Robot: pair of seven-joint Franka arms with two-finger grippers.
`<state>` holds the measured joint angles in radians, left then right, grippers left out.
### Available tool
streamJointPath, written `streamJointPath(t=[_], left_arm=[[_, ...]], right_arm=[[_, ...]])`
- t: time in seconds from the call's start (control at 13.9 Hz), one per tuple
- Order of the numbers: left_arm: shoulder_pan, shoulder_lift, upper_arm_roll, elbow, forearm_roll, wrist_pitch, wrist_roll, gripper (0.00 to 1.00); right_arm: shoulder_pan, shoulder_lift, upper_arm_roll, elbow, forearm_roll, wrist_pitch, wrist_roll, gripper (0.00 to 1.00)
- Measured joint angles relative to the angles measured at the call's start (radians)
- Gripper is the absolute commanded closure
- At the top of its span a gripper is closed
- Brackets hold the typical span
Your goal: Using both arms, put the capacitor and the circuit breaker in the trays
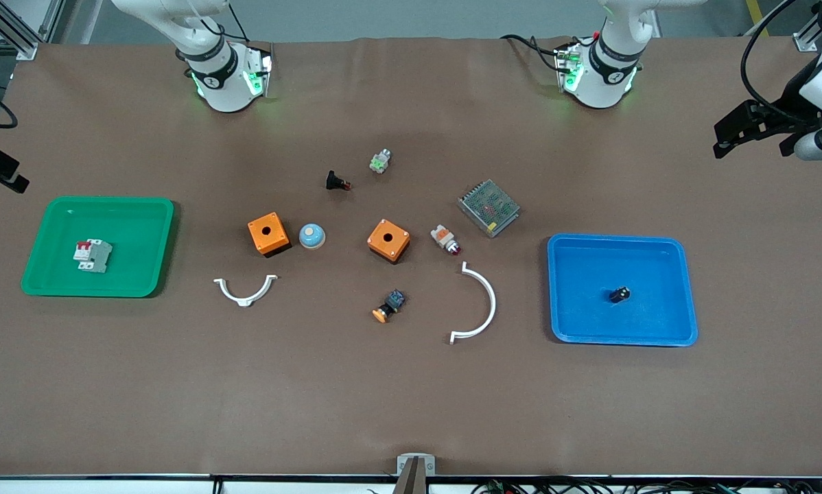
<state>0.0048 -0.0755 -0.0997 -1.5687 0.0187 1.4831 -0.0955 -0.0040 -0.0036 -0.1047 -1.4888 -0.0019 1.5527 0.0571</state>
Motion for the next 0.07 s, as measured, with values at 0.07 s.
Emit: streamJointPath(t=[0.07], left_arm=[[0.0,0.0,0.0,0.0,0.0,0.0,0.001,0.0]], right_arm=[[0.0,0.0,0.0,0.001,0.0,0.0,0.0,0.0]])
